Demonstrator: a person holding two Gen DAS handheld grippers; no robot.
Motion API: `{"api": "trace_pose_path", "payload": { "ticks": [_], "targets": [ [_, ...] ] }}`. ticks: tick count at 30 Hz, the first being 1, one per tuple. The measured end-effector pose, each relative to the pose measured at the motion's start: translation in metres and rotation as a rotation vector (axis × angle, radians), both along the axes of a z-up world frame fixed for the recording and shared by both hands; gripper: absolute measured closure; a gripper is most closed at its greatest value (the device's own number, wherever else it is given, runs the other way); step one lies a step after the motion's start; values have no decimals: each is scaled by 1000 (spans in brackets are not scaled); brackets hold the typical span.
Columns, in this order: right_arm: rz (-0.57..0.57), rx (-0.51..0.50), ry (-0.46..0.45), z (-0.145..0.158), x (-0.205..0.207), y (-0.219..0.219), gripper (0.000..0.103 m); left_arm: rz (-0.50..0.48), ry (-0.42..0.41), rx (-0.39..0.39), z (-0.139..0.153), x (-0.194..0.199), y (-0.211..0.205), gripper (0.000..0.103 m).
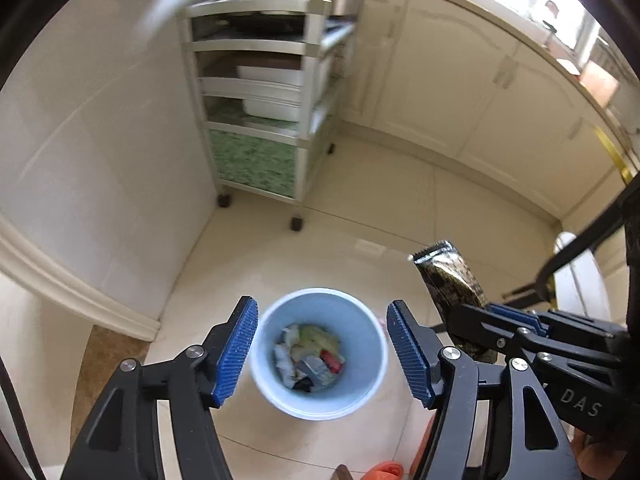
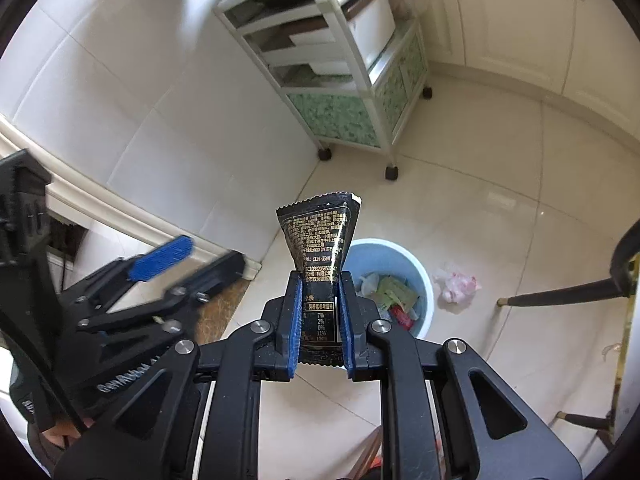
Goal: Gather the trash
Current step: 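Carry ginger and black wrapper to the blue wastebasket and open both grippers, then grasp the small white cup with the right gripper while the left moves to the wastebasket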
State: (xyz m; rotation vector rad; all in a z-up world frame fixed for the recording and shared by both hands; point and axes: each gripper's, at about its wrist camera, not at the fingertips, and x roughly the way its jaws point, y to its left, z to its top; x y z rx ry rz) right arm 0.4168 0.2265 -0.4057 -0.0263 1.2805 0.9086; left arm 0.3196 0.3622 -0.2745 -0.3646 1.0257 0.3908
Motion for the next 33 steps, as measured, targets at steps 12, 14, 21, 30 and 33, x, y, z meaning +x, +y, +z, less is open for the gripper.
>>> {"api": "trace_pose_path", "payload": {
  "ticks": [12, 14, 21, 30, 33],
  "targets": [
    [-40, 58, -88, 48, -5, -10, 52, 68, -88, 49, 47, -33, -35, 39],
    [-61, 63, -148, 75, -4, -24, 52, 66, -116, 61, 64, -38, -46, 38],
    [-137, 101, -388, 190, 9, -109, 38, -25, -275, 118, 127, -53, -101, 29],
    [-455, -210, -515, 210, 118, -282, 32, -58, -244, 172, 117, -65, -144, 28],
    [-519, -291, -450, 184, 156, -319, 32, -29, -180, 176, 99, -63, -142, 28]
  ]
}}
